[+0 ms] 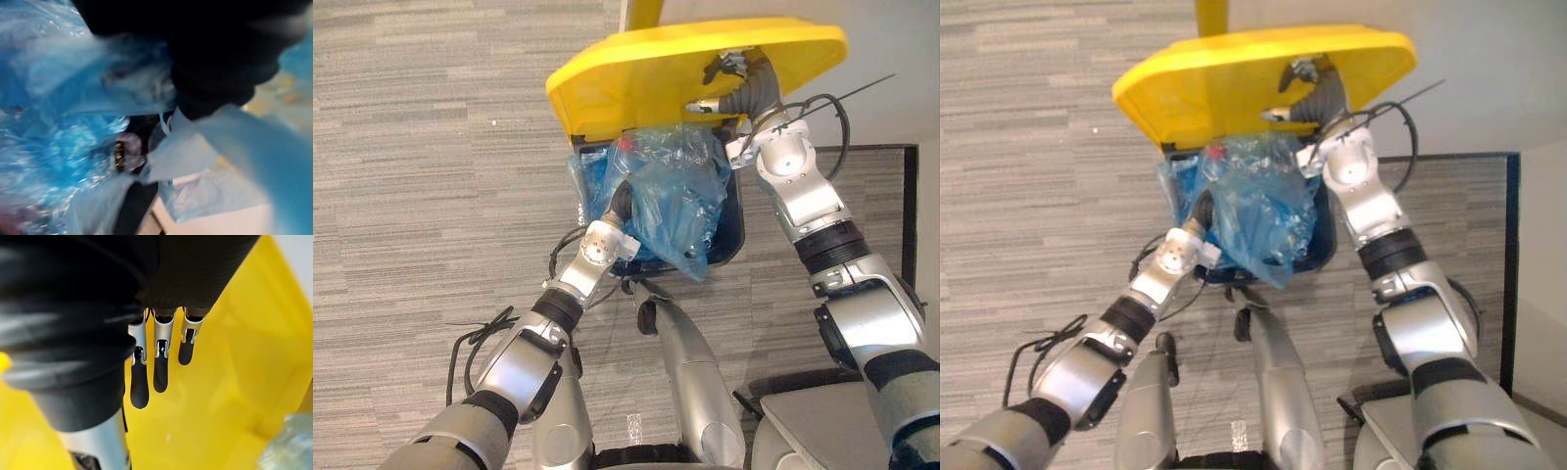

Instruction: Gather rubbish on tea table into small bin, then transfer packed bag to large trash can.

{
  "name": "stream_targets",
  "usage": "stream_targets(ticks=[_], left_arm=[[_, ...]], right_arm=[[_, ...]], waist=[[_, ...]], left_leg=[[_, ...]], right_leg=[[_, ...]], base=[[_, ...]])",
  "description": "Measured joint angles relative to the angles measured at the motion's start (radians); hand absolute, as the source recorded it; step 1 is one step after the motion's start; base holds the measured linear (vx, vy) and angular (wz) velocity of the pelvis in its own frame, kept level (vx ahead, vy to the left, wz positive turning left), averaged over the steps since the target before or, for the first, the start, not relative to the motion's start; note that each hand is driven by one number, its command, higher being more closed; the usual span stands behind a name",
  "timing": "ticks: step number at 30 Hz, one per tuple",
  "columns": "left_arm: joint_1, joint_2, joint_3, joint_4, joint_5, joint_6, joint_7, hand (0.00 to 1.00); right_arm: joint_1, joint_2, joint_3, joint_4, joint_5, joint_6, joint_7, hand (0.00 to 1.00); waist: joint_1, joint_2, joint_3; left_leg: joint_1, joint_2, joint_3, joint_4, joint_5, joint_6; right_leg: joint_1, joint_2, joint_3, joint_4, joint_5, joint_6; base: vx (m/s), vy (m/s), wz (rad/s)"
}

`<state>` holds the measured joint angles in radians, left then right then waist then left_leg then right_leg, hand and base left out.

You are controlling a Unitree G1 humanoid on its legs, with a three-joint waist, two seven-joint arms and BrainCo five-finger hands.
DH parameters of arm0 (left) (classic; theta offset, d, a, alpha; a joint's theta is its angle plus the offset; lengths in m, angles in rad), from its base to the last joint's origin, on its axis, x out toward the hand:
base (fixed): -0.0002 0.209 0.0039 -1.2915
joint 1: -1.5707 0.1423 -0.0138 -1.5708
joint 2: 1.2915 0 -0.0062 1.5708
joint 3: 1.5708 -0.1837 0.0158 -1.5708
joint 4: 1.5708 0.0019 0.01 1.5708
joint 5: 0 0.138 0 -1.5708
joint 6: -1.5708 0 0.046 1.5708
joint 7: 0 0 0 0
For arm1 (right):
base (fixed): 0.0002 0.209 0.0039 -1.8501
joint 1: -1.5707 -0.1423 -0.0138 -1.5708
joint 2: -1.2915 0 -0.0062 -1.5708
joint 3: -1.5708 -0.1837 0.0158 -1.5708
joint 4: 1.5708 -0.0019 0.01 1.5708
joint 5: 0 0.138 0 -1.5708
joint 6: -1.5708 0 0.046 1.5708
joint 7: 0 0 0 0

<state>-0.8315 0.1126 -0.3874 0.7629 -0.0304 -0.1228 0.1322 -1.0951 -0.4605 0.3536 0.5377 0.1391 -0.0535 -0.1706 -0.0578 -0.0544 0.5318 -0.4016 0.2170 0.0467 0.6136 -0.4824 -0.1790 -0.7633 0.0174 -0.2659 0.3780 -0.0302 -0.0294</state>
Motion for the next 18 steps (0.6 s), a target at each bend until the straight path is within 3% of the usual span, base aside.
stream_targets(ticks=[5,13,18], left_arm=[[-0.008,-0.032,-0.004,0.011,0.104,0.024,-0.001,0.00],[-0.022,-0.054,-0.006,0.014,0.168,0.044,-0.001,0.00],[-0.015,-0.048,-0.003,0.010,0.188,0.050,0.024,0.00]], right_arm=[[-0.001,0.029,0.009,-0.026,-0.002,0.000,0.003,0.00],[0.007,0.030,0.029,-0.085,-0.011,0.003,0.018,0.00],[0.073,0.032,0.036,-0.086,-0.023,0.003,0.023,0.00]], waist=[[0.003,-0.003,-0.002],[0.001,-0.007,-0.005],[0.009,-0.031,-0.028]], left_leg=[[0.006,0.002,0.010,-0.002,0.000,0.000],[0.066,0.025,0.058,-0.024,0.007,-0.010],[0.093,0.022,0.054,-0.087,0.046,-0.018]], right_leg=[[0.000,-0.001,0.004,0.005,0.006,-0.008],[0.055,-0.004,0.008,0.000,0.005,-0.007],[0.075,-0.022,-0.010,-0.002,-0.008,0.006]], base=[[0.01,0.006,-0.01],[0.00,-0.006,0.00],[0.01,-0.042,0.21]])
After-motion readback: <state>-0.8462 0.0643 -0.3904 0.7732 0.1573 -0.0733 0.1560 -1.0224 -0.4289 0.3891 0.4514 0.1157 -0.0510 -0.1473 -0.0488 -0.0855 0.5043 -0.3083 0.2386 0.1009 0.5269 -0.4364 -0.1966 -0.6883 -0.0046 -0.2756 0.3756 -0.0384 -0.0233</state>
